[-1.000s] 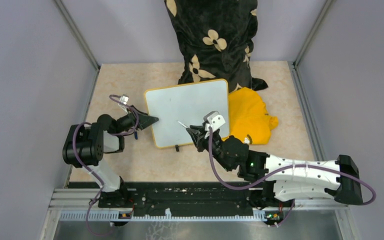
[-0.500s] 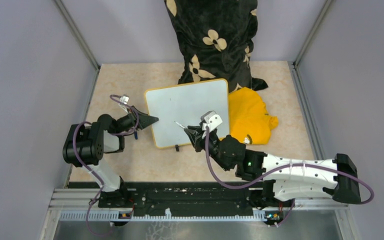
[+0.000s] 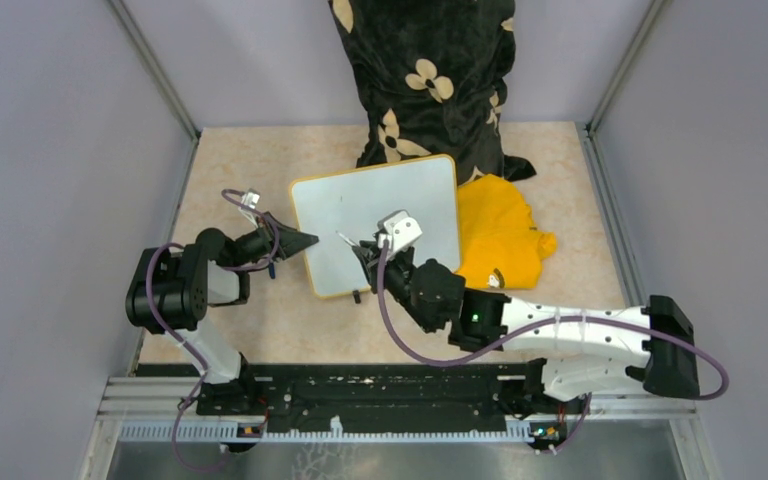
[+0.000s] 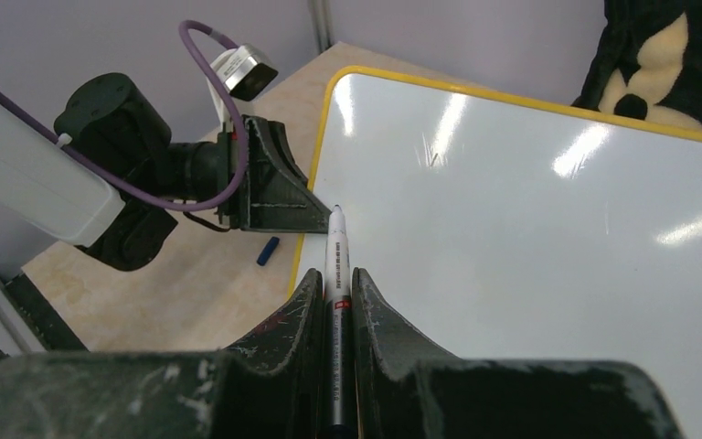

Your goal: Write a sentence on the whiteboard

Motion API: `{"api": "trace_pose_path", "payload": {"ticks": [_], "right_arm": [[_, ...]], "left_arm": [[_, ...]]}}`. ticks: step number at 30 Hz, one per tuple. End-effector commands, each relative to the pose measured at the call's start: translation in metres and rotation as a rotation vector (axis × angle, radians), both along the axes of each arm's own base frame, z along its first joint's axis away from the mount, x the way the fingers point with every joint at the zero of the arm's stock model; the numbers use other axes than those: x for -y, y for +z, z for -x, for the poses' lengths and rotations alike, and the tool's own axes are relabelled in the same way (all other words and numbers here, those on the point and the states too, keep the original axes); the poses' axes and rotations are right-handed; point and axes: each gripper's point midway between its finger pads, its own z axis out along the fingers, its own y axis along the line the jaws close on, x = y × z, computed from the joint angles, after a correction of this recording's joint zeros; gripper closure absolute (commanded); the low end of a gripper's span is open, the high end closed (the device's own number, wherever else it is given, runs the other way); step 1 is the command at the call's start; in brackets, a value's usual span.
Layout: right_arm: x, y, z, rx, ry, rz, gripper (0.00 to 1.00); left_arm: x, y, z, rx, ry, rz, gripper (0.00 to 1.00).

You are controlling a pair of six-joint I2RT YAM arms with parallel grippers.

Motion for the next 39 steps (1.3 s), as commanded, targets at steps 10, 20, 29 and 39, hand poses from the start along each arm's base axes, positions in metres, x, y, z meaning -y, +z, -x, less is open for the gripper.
{"api": "trace_pose_path", "payload": {"ticks": [10, 20, 29, 39], "right_arm": [[-0.033, 0.022, -0.049, -0.075, -0.041, 0.007, 1.0], [-0.052, 0.01, -0.065, -0.083, -0.07, 0.038, 1.0], [-0.059, 0.0, -0.078, -0.074, -0.113, 0.049, 1.0], [-0.054, -0.001, -0.09, -0.069, -0.16, 0.034, 1.0]], "left_arm": [[0.002, 0.017, -0.001, 0.189, 0.004, -0.018, 1.0], [0.003, 0.017, 0.0, 0.193, 0.003, -0.021, 1.0], [0.004, 0.017, 0.0, 0.199, 0.011, -0.022, 1.0], [0.003, 0.017, -0.001, 0.203, 0.015, -0.026, 1.0]]}}
